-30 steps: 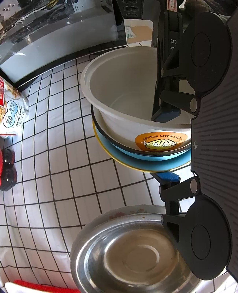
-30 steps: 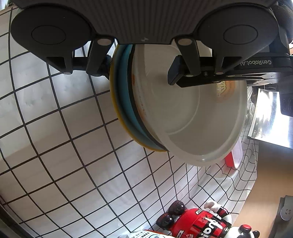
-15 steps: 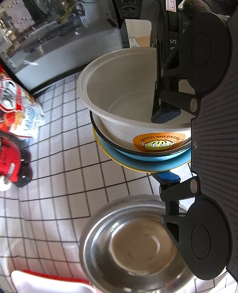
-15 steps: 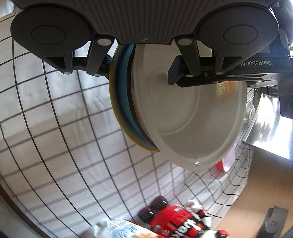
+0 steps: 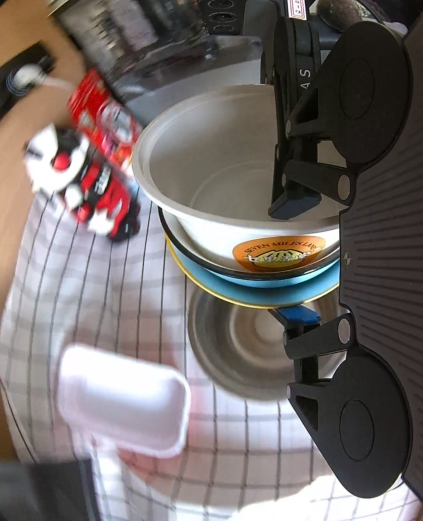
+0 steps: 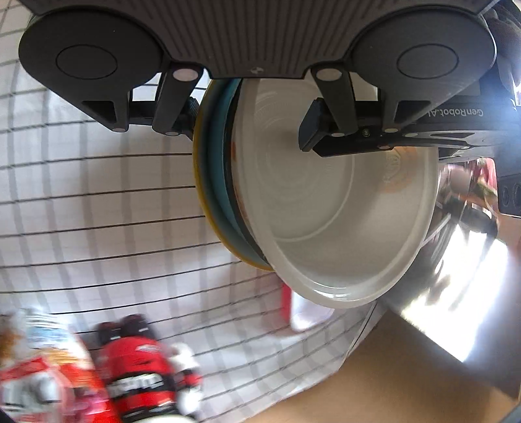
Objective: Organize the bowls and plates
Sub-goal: 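Swing the bowl stack flat and lower it into the steel bowl with both grippers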
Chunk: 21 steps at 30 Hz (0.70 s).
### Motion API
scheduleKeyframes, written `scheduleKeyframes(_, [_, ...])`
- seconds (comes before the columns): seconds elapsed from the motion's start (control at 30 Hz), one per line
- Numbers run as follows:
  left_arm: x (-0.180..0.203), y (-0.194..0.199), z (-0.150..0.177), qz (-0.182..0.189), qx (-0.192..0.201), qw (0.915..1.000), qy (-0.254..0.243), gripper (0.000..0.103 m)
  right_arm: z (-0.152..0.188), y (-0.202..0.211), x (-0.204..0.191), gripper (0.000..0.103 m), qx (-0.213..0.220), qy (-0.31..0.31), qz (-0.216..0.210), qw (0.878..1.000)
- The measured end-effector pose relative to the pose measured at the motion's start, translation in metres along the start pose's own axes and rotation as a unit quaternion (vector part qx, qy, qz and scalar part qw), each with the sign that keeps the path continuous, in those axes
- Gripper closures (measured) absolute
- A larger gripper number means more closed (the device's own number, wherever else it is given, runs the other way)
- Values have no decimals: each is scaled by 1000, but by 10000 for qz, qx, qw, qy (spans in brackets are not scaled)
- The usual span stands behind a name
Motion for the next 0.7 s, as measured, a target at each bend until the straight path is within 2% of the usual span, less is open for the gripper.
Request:
scheduleKeyframes(0.2, [-54,-9,10,-176,-137,9982,559,44,-1,-59,-20,43,-652,119,1,9978])
scheduleKeyframes(0.47, [-81,-27,18,-316,-222,9965,748,47,4,-103,-21,41,-1234,111,160,9922])
scheduleKeyframes(0.57, [-86,-32,20,-350,-227,9955,855,54,2,-106,-26,40,-1223,259,256,9918])
scheduleKeyframes(0.63, [-86,-33,20,-528,-221,9957,730,70,-1,-108,-27,38,-1204,345,356,9915])
scheduleKeyframes(0.7, [-86,-33,21,-607,-168,9960,638,70,-3,-107,-26,38,-1171,415,401,9914])
Point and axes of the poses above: each gripper's, at about its wrist camera, not at the fingertips, and y roughly against the way its jaws point, x to its right, z to its underside, the point moved 2 cm from there along -y, roughly the way its jaws point, and after that the axes turned 11 degrees about x, right-handed, at the moved point
